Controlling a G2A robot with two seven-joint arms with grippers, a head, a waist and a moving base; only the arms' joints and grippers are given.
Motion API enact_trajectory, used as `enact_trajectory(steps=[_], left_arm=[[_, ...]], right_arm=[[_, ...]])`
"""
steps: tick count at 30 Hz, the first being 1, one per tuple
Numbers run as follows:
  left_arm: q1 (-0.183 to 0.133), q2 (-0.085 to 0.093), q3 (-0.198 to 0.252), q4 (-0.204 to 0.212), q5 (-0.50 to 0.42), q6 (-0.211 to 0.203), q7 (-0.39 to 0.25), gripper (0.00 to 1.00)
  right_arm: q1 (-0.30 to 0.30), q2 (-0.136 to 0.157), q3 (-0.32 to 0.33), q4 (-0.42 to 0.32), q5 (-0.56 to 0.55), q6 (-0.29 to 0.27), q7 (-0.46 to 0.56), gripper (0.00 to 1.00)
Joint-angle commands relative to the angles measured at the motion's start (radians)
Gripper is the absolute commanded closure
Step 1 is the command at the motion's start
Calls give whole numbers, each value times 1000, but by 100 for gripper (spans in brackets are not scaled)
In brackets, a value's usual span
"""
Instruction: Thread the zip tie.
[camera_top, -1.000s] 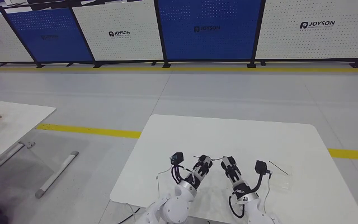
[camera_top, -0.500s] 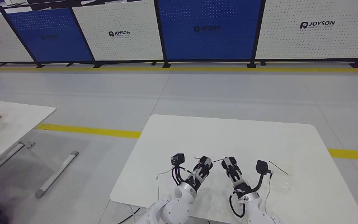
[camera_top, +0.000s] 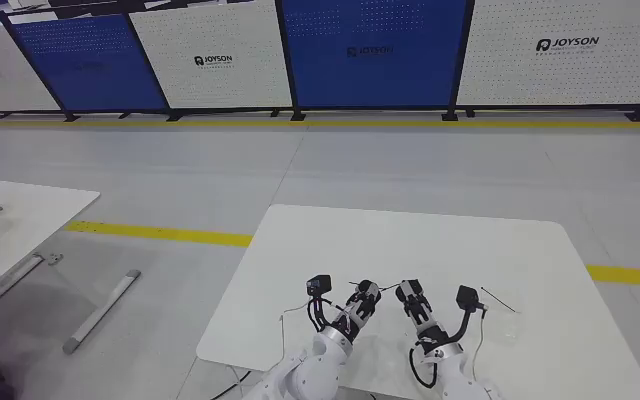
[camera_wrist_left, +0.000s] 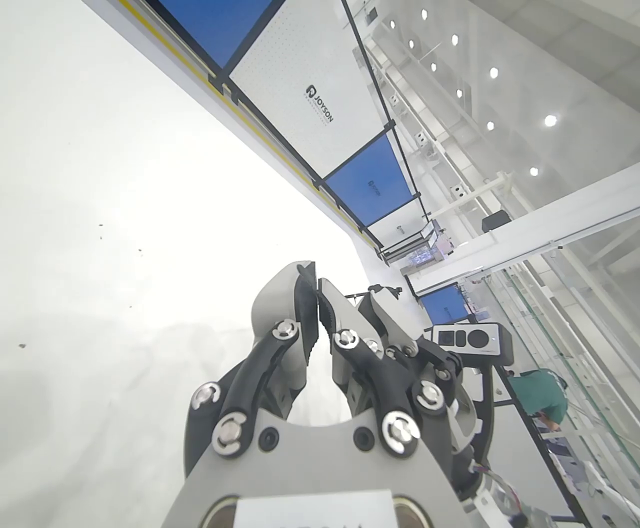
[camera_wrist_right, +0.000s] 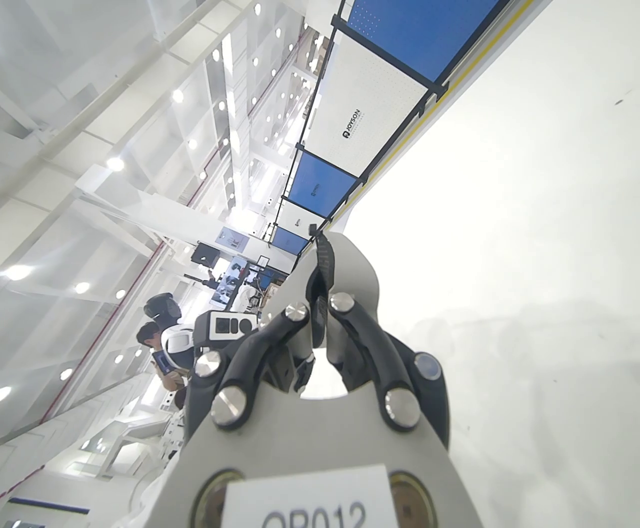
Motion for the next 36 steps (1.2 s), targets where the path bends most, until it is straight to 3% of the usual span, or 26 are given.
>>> enact_trajectory(steps=[1,15,16,17,20,36], left_arm=[[1,0,0,-1,2,-5,0,100],[8,-1,-2,-11,-10,-20,0,100],[8,-1,-3,-11,-11,-20,0,81],[8,-1,-3,-12,-9,-19,-2,69],[9,-1,-4,-13,-7,-19,-1,58],[21,1,-22,-28,-10,-26,10,71]], right_arm=[[1,0,-2,1,-3,0,6,100],[7,1,-8,8,-12,0,12,100],[7,1,-7,9,-11,-2,10,100],[6,1,-6,9,-10,-4,8,100],[5,1,-6,8,-13,-2,3,100],[-1,1,-2,0,-13,10,-22,100]])
